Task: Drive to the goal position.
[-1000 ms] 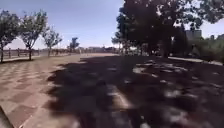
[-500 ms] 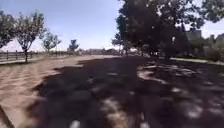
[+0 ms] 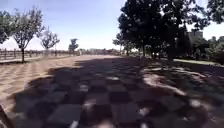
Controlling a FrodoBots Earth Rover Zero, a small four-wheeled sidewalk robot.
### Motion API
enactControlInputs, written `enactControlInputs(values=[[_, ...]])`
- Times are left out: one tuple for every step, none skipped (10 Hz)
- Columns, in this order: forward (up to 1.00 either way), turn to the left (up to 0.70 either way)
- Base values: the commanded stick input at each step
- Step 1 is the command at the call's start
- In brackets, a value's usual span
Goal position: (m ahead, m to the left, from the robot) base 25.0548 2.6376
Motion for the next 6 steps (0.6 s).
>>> enactControlInputs(values=[[1.00,0.00],[1.00,0.00],[1.00,0.00],[1.00,0.00],[1.00,0.00],[1.00,0.00]])
